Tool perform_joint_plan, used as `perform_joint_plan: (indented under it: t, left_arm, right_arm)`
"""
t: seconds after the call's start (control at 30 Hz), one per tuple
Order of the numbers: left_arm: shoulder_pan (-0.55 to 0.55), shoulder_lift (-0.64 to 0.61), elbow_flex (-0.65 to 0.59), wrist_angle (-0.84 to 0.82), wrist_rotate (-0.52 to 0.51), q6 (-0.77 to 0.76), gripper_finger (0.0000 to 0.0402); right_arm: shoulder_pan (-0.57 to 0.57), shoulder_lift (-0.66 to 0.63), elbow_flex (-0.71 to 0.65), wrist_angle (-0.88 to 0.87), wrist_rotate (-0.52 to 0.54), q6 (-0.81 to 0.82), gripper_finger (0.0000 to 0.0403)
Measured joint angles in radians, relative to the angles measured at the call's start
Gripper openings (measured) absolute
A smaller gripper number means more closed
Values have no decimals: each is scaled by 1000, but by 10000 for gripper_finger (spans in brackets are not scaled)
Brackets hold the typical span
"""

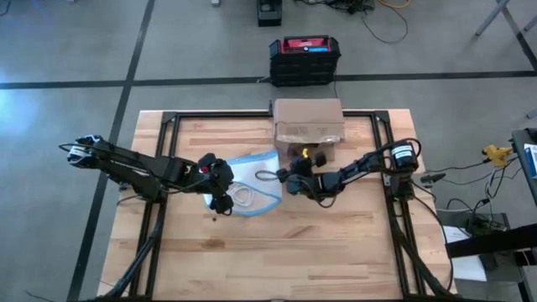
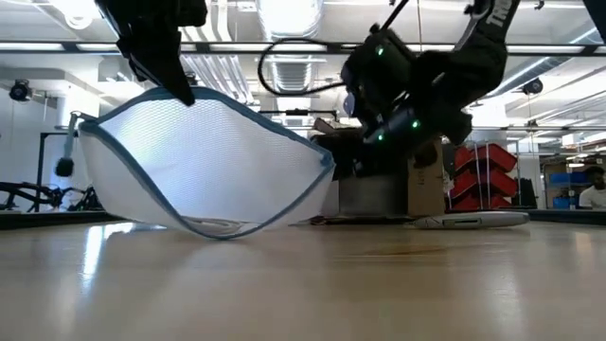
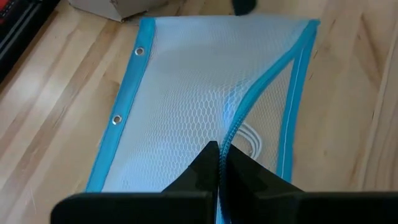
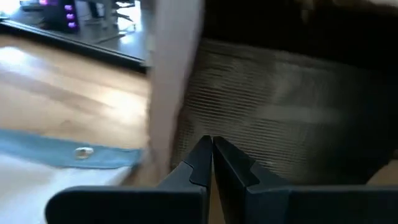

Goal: Unpack boxes
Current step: Remove the transparent zip bag containing the pen holder from the cardboard box

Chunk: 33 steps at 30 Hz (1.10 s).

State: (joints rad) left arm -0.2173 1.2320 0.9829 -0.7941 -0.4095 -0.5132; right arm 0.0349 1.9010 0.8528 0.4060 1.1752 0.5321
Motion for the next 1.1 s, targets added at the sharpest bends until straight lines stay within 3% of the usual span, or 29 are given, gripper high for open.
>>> perform_joint_plan:
  t: [0.1, 0.2, 0.37, 0.47, 0.57, 0.87, 1.1]
  left_arm:
    - [0, 0, 0, 0, 0, 9, 0]
    - [0, 0, 0, -1, 0, 16, 0]
    - [0, 0, 0, -2, 0, 17, 0]
    - [0, 0, 0, -3, 1, 18, 0]
    - [0, -1, 0, -3, 1, 18, 0]
    - [-2, -1, 0, -19, 2, 8, 0]
    - [-2, -1, 0, -16, 2, 7, 0]
  right_arm:
    - [-31, 27, 2, 15, -11, 57, 0]
    - [-60, 60, 4, 119, -115, 41, 0]
    - [-68, 122, 7, 378, -247, -104, 0]
    - [-68, 132, 32, 384, -299, -176, 0]
    - [-73, 135, 58, 311, -320, -239, 0]
    - [-67, 61, 70, -102, -96, -239, 0]
    - [-73, 4, 63, -462, -9, 21, 0]
